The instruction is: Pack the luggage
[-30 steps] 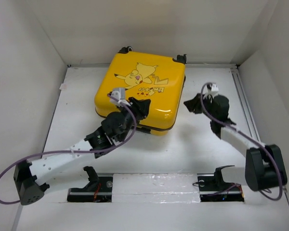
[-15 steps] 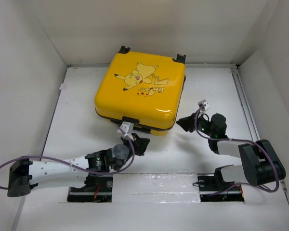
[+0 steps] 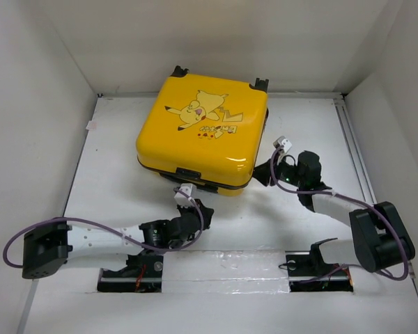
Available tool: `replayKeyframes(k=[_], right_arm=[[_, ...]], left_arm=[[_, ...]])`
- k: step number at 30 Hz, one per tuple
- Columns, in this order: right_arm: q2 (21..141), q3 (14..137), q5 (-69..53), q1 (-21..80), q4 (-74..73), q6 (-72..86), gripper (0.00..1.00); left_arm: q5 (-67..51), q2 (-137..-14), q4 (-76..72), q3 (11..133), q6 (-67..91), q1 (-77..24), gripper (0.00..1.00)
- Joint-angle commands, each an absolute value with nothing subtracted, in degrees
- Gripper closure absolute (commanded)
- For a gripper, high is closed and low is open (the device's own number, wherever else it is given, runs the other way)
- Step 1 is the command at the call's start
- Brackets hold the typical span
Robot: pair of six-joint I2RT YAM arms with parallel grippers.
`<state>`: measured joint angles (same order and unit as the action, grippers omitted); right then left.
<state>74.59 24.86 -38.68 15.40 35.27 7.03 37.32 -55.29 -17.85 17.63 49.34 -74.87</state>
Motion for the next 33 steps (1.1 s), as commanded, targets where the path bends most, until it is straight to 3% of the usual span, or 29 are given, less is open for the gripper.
replayKeyframes(k=[1,4,14,19,24,33], right_arm=[[77.77,29.17,-42.18,16.6,36.29,3.25,0.57],[79.8,28.22,-41.58,17.31,43.3,6.06,0.59],[83.49,25.85,-40.43,18.46,54.84,11.43,1.0],[84.2,22.95,-36.31,21.26,56.95,14.76,1.0],[74.9,19.61,-22.97,27.41,42.86,17.04,1.0],[57.14,12.22,-3.26,49.46,25.41,24.78,1.0]], left_arm=[[38.76,-57.83,-22.58,20.56,49.04,-73.65,0.9],[41.74,-59.67,-25.3,21.18,48.52,-72.95,0.9],[47.11,-69.24,-31.89,25.93,45.0,-70.94,0.9],[46.66,-72.16,-33.93,28.38,43.08,-68.55,0.9],[47.21,-75.23,-34.54,31.89,40.53,-65.32,0.9],[42.28,-79.89,-37.97,36.56,36.47,-62.31,0.9]])
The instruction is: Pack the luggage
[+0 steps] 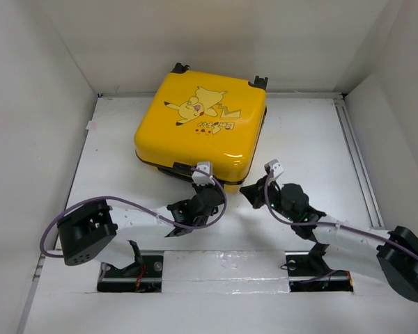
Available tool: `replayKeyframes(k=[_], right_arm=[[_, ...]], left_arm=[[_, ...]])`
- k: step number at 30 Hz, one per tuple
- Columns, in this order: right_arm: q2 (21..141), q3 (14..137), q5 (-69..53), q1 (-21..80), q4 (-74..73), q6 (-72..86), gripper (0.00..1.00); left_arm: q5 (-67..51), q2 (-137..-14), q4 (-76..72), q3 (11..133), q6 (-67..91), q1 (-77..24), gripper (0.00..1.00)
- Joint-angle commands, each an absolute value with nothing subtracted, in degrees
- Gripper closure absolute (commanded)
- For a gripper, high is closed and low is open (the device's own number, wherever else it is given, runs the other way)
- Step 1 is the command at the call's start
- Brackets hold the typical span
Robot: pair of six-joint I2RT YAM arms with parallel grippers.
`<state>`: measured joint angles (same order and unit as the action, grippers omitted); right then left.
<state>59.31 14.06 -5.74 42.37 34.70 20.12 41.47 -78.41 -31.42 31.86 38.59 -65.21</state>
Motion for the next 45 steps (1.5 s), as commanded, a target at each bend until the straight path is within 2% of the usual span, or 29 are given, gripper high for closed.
replayKeyframes(k=[1,3,8,11,12,13,14,16,19,21,24,28,29,30,32,35,37,42,43,45], right_arm=[[56.61,12.22,-2.56,51.31,24.7,25.83,1.0],[56.6,14.31,0.24,56.57,24.7,27.15,1.0],[67.81,22.22,6.31,61.34,31.02,28.92,1.0],[71.19,25.31,12.03,61.35,31.03,29.44,1.0],[71.19,25.31,13.17,61.35,31.03,29.97,1.0],[71.19,25.31,14.84,61.35,30.42,29.97,1.0],[70.41,24.7,15.38,61.35,30.41,29.97,1.0],[70.4,24.7,15.38,61.35,28.57,29.97,1.0],[69.87,24.17,15.38,60.73,27.42,30.49,1.0],[69.87,23.65,15.38,60.73,27.42,30.5,1.0],[69.87,23.64,14.68,60.73,27.42,29.88,1.0],[68.73,24.17,14.68,60.73,25.49,29.88,1.0],[68.12,24.17,14.68,60.73,24.79,29.36,1.0],[68.12,24.17,14.16,60.73,24.18,29.36,1.0],[66.19,24.17,14.15,60.73,23.47,28.74,1.0],[65.39,24.17,14.15,60.73,22.07,28.74,1.0],[64.86,24.17,14.15,60.73,22.06,27.6,1.0],[66.44,24.7,14.68,61.26,22.58,27.6,1.0],[67.49,25.57,14.68,61.26,23.2,26.99,1.0],[68.64,27.5,15.55,62.75,23.2,26.98,1.0]], left_arm=[[42.28,-80.59,-38.66,37.35,36.47,-62.31,0.9],[38.86,-81.38,-40.59,38.05,35.34,-62.31,0.9],[32.26,-82.97,-40.61,41.84,34.01,-62.31,0.88],[32.26,-78.5,-37.54,39.03,35.41,-62.93,0.73],[32.26,-73.87,-35.79,36.59,35.42,-62.93,0.6],[31.73,-71.04,-33.68,35.17,35.42,-63.45,0.36],[31.73,-67.88,-28.88,33.68,35.42,-63.46,0.28],[36.36,-57.25,-23.93,28.93,36.91,-64.94,0.23],[43.47,-42.44,-12.6,25.85,41.12,-64.95,0.27],[51.48,-37.03,-7.93,25.84,42.63,-61.54,0.27],[53.53,-34.28,-10.62,28.64,40.88,-50.48,0.27],[44.33,-45.06,-7.39,39.26,47.88,-32.04,0.19],[39.77,-49.26,-8.34,41.81,48.51,-22.51,0.18],[29.98,-51.13,-9.48,41.84,49.82,-17.63,0.16],[19.05,-55.69,-13.43,41.31,54.81,-5.35,0.17],[13.72,-61.24,-17.39,42.09,55.9,0.43,0.22],[10.05,-68.24,-14.34,47.09,55.9,2.8,0.27],[0.37,-77.24,-17.4,49.83,56.86,2.81,0.6],[-0.87,-78.21,-18.19,49.83,56.87,2.81,0.78],[-1.76,-78.93,-20.29,48.7,56.87,0.8,0.87]])
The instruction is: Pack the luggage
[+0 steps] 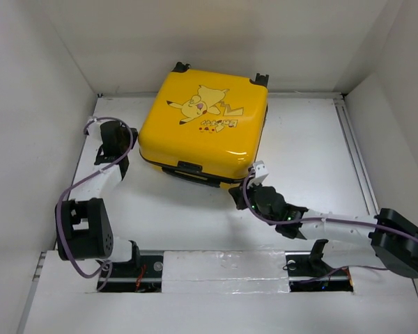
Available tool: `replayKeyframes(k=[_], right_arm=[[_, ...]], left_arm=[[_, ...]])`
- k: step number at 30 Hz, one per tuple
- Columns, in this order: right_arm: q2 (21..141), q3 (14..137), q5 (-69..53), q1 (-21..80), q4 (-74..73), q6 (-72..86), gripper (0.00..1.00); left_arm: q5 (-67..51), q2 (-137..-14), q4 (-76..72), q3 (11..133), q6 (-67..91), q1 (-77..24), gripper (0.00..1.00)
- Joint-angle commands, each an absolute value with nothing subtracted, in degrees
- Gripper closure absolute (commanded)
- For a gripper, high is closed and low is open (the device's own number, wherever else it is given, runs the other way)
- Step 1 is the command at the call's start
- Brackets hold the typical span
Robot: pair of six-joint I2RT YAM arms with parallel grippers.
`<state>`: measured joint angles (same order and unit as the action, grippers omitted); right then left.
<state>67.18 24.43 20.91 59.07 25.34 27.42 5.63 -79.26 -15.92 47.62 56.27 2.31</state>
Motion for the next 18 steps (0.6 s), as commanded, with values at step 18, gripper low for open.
replayKeyframes(k=[18], right_arm=[[90.61,47.27,21.45,72.69,24.26,21.54,1.0]], left_arm=[[-11.06,-67.33,-36.02,25.93,63.8,-23.82,1.0]])
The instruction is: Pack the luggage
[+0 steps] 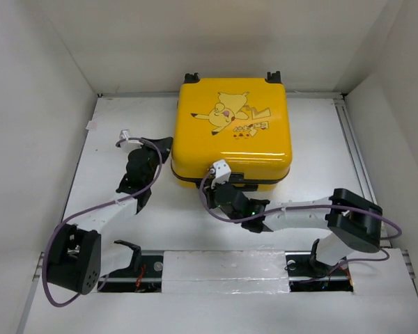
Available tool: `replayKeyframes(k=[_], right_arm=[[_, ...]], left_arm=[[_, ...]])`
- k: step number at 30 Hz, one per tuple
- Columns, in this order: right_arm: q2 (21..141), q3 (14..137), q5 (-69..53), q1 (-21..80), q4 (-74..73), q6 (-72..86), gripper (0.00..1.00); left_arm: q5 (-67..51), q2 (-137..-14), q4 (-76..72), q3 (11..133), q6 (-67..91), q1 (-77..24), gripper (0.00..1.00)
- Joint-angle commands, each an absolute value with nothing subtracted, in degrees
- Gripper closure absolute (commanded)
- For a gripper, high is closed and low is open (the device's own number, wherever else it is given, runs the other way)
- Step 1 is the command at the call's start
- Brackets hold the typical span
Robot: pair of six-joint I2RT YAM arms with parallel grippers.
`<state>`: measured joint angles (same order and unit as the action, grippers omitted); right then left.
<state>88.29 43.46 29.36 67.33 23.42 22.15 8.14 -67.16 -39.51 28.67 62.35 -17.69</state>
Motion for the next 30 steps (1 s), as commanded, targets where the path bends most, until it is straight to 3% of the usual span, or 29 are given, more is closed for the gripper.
replayKeyframes(k=[1,9,12,13,15,16,17,18,19,22,25,29,30], right_arm=[[92.36,47.81,21.45,73.47,25.74,20.84,1.0],[101.77,54.13,19.95,74.0,31.9,17.85,1.0],[103.97,56.6,18.73,74.0,31.9,17.84,1.0],[103.97,56.6,17.42,74.0,31.9,19.06,1.0],[99.96,52.14,16.79,74.0,35.83,21.0,1.0],[98.28,48.03,14.87,74.0,37.08,21.53,1.0],[96.61,46.34,14.07,74.0,37.09,21.53,1.0],[93.55,44.93,14.06,74.53,37.09,21.53,1.0],[92.12,43.69,14.06,74.53,35.78,21.53,1.0],[87.73,39.74,12.48,75.15,33.76,22.76,1.0],[85.52,36.66,10.99,76.2,32.7,24.07,1.0],[84.12,35.51,11.6,76.82,30.77,25.39,1.0],[84.11,35.51,11.6,76.82,30.76,25.4,1.0]], left_arm=[[-12.64,-66.45,-36.04,25.06,64.42,-24.6,1.0],[-23.1,-55.82,-29.98,24.34,64.6,-25.84,1.0],[-20.76,-50.48,-26.12,26.27,61.8,-25.84,1.0],[-14.83,-48.8,-23.58,27.41,60.13,-25.84,1.0],[-7.25,-46.24,-17.94,31.61,54.97,-25.84,0.75],[-0.59,-46.23,-15.58,33.03,53.89,-24.88,0.46],[1.82,-46.23,-15.56,34.26,53.01,-24.18,0.45],[3.59,-46.84,-16.51,35.06,53.0,-23.39,0.23],[4.82,-49.54,-17.92,35.85,53.0,-21.2,0.17],[4.22,-56.4,-23.37,38.4,55.1,-15.05,0.09],[-4.37,-71.24,-29.34,45.68,58.01,-6.96,0.09],[-8.61,-93.38,-21.47,67.45,54.33,-6.24,0.09],[-10.44,-101.43,-17.88,78.29,53.71,-6.24,0.08]])
